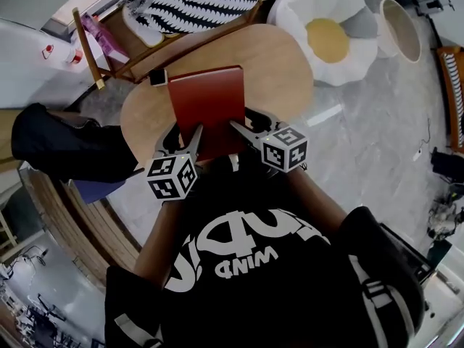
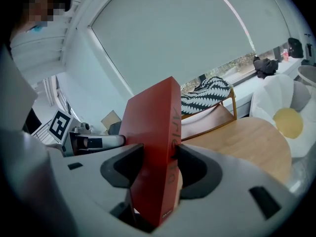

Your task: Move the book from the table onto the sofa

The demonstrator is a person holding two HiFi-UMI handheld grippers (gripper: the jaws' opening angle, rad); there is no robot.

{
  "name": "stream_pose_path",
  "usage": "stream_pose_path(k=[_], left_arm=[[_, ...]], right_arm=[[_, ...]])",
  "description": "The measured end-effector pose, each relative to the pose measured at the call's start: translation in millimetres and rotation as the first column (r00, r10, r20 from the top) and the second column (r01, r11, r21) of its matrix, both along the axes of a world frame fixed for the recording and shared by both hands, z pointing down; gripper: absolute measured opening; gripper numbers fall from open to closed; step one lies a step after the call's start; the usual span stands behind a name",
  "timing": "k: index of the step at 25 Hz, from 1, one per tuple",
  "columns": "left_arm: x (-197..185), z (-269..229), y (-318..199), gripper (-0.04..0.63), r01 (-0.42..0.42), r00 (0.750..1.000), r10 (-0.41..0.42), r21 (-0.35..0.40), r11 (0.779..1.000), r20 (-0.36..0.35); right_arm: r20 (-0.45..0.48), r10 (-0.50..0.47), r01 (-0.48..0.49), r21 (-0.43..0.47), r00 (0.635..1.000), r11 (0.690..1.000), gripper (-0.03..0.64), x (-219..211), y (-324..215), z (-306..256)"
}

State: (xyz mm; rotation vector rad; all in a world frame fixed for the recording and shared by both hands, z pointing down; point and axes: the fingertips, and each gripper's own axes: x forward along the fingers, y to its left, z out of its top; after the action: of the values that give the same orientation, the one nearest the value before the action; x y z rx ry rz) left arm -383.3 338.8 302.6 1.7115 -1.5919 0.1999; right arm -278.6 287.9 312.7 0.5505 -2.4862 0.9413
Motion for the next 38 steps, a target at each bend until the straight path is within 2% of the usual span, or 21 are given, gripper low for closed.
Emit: stream_pose_path(k=[6, 11, 19, 25, 32, 35, 38], left_arm=[[24.9, -9.7, -8.7, 0.247, -0.103, 0.995, 0.103, 0.038, 0.994, 0.013], [63.6, -12.3, -17.2, 0.247, -0.225, 0.974, 0.225, 0.055, 0.973, 0.005], [142.2, -18.5, -30.8, 0.247, -0.424, 0.905, 0.425, 0.074, 0.903, 0.011], [202.0, -16.4, -35.5, 0.247, -0.519, 0.853, 0.522, 0.075, 0.851, -0.012], [273.2, -17.3, -46.5, 0.247, -0.630, 0.775, 0.632, 0.069, 0.774, -0.019], [295.1, -16.8, -50.9, 0.247, -0.655, 0.753, 0.658, 0.065, 0.752, -0.015], [311.3, -17.8, -59.4, 0.247, -0.664, 0.746, 0.666, 0.059, 0.745, -0.012]], right_arm=[[0.000, 0.108, -0.108, 0.037, 0.994, 0.993, 0.215, 30.0, 4.2, -8.4], [0.006, 0.267, -0.267, 0.060, 0.964, 0.962, 0.215, 73.8, 11.3, -12.2], [0.020, 0.470, -0.470, 0.063, 0.883, 0.880, 0.215, 155.6, 22.8, -17.4], [0.013, 0.573, -0.572, 0.070, 0.819, 0.817, 0.215, 215.0, 31.1, -18.3], [0.019, 0.696, -0.696, 0.051, 0.718, 0.716, 0.213, 282.8, 39.0, -19.1], [0.022, 0.719, -0.719, 0.045, 0.695, 0.693, 0.213, 303.7, 37.9, -17.8], [0.026, 0.725, -0.725, 0.048, 0.689, 0.687, 0.213, 319.7, 29.6, -18.9]])
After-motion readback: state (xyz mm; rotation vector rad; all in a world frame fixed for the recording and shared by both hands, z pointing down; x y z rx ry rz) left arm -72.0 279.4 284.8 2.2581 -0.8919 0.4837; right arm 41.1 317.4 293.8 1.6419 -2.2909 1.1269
